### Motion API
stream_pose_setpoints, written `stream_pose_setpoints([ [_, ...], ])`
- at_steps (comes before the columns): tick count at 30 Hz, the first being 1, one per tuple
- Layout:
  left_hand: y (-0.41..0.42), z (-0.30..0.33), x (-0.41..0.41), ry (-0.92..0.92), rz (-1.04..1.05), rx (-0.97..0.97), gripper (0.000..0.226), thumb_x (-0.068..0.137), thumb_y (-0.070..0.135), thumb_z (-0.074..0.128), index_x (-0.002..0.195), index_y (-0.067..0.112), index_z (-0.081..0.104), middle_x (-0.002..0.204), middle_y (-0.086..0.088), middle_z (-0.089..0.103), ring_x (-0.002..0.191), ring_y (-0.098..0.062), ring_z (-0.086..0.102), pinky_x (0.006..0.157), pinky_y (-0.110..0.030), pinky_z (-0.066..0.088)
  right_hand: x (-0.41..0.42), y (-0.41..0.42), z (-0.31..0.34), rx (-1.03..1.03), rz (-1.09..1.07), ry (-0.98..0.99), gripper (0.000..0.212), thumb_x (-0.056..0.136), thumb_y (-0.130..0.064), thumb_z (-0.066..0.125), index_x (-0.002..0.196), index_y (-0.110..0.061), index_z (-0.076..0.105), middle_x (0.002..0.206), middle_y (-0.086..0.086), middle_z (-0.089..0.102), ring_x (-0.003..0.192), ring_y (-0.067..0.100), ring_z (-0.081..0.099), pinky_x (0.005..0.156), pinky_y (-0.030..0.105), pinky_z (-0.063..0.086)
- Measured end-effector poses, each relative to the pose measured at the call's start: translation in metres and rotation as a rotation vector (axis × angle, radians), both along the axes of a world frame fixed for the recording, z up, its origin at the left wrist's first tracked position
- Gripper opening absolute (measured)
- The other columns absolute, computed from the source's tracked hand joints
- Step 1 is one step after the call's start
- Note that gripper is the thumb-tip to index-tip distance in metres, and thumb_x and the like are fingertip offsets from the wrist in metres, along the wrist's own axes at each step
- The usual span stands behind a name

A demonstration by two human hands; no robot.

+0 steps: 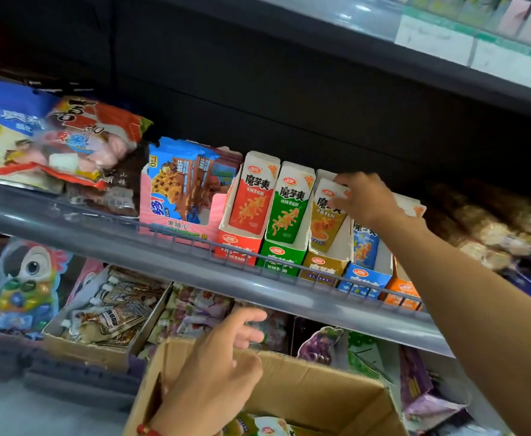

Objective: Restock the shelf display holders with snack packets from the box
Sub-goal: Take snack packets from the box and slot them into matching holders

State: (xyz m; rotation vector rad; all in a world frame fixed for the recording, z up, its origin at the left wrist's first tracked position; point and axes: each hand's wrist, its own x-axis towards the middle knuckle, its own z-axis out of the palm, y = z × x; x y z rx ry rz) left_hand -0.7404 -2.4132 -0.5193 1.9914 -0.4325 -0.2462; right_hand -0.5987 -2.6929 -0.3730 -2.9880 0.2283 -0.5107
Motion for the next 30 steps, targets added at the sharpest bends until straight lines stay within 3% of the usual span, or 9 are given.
stream_pose_setpoints([
  [4, 0.003, 0.000, 0.006, 0.020, 0.035, -0.004, 0.050, 0.095, 0.017, 0.062, 0.123, 0.055, 0.045, 0.111, 0.032, 0.063, 0.107, 0.014, 0.055, 0.085, -0.011, 0.044, 0.011, -0.008, -0.009, -0.054, 0.009, -0.088, 0.047, 0.089, -0.034, 0.077, 0.132, -0.025, 0.061, 0.122, 0.010, 0.068, 0.108, 0.029, 0.066, 0.089, 0.049, 0.057],
  [10, 0.009, -0.001, 0.011, 0.060, 0.106, 0.007, 0.044, 0.094, 0.018, 0.064, 0.119, 0.052, 0.051, 0.105, 0.032, 0.067, 0.105, 0.012, 0.058, 0.101, -0.027, 0.046, 0.020, -0.019, -0.015, -0.265, 0.009, -0.229, 0.050, 0.086, -0.032, 0.080, 0.130, -0.019, 0.060, 0.131, 0.011, 0.058, 0.125, 0.031, 0.052, 0.091, 0.050, 0.055],
  [14, 0.012, -0.002, 0.011, 0.030, 0.129, 0.023, 0.044, 0.093, 0.016, 0.065, 0.120, 0.049, 0.054, 0.104, 0.027, 0.068, 0.099, 0.012, 0.060, 0.080, -0.013, 0.045, 0.013, -0.020, -0.020, -0.298, 0.047, -0.304, 0.048, 0.089, -0.027, 0.078, 0.132, -0.016, 0.060, 0.130, 0.013, 0.057, 0.125, 0.034, 0.052, 0.088, 0.049, 0.053],
  [18, 0.018, -0.005, 0.011, -0.030, 0.111, 0.109, 0.040, 0.094, 0.017, 0.064, 0.122, 0.045, 0.055, 0.105, 0.025, 0.066, 0.096, 0.011, 0.060, 0.071, -0.009, 0.041, -0.026, -0.009, -0.033, -0.163, 0.229, -0.404, 0.036, 0.091, -0.026, 0.075, 0.124, -0.018, 0.064, 0.118, 0.006, 0.060, 0.105, 0.026, 0.061, 0.078, 0.047, 0.056],
  [20, 0.021, -0.010, 0.009, -0.067, 0.076, 0.195, 0.039, 0.094, 0.018, 0.063, 0.123, 0.042, 0.055, 0.105, 0.024, 0.064, 0.095, 0.010, 0.059, 0.073, -0.009, 0.043, -0.064, 0.009, -0.045, -0.051, 0.387, -0.391, 0.026, 0.093, -0.029, 0.072, 0.116, -0.018, 0.066, 0.105, -0.002, 0.063, 0.087, 0.015, 0.063, 0.071, 0.035, 0.056],
  [22, 0.022, -0.016, 0.002, -0.088, 0.036, 0.257, 0.036, 0.095, 0.018, 0.063, 0.120, 0.042, 0.056, 0.104, 0.024, 0.062, 0.094, 0.010, 0.058, 0.078, -0.011, 0.047, -0.108, 0.029, -0.065, 0.076, 0.563, -0.217, 0.020, 0.095, -0.031, 0.067, 0.108, -0.016, 0.070, 0.093, -0.009, 0.066, 0.076, 0.004, 0.062, 0.068, 0.020, 0.054],
  [25, 0.021, -0.028, -0.017, -0.071, -0.038, 0.327, 0.034, 0.096, 0.019, 0.061, 0.112, 0.048, 0.053, 0.104, 0.025, 0.059, 0.096, 0.009, 0.057, 0.086, -0.016, 0.051, -0.168, 0.054, -0.110, 0.113, 0.739, 0.285, 0.013, 0.100, -0.032, 0.064, 0.106, -0.024, 0.071, 0.094, -0.014, 0.071, 0.078, -0.001, 0.064, 0.069, 0.009, 0.047],
  [27, 0.022, -0.039, -0.028, -0.061, -0.114, 0.391, 0.033, 0.097, 0.021, 0.060, 0.113, 0.049, 0.053, 0.109, 0.027, 0.058, 0.104, 0.005, 0.056, 0.095, -0.024, 0.053, -0.192, 0.061, -0.147, 0.032, 0.743, 0.579, 0.022, 0.100, -0.042, 0.062, 0.116, -0.029, 0.067, 0.108, -0.012, 0.071, 0.089, 0.001, 0.065, 0.076, 0.014, 0.047],
  [30, 0.028, -0.051, -0.039, -0.082, -0.180, 0.497, 0.029, 0.098, 0.027, 0.059, 0.120, 0.046, 0.057, 0.114, 0.029, 0.057, 0.113, 0.001, 0.053, 0.101, -0.028, 0.050, -0.212, 0.069, -0.196, -0.081, 0.666, 0.774, 0.050, 0.097, -0.055, 0.061, 0.139, -0.029, 0.054, 0.135, -0.003, 0.061, 0.121, 0.019, 0.058, 0.094, 0.035, 0.049],
])
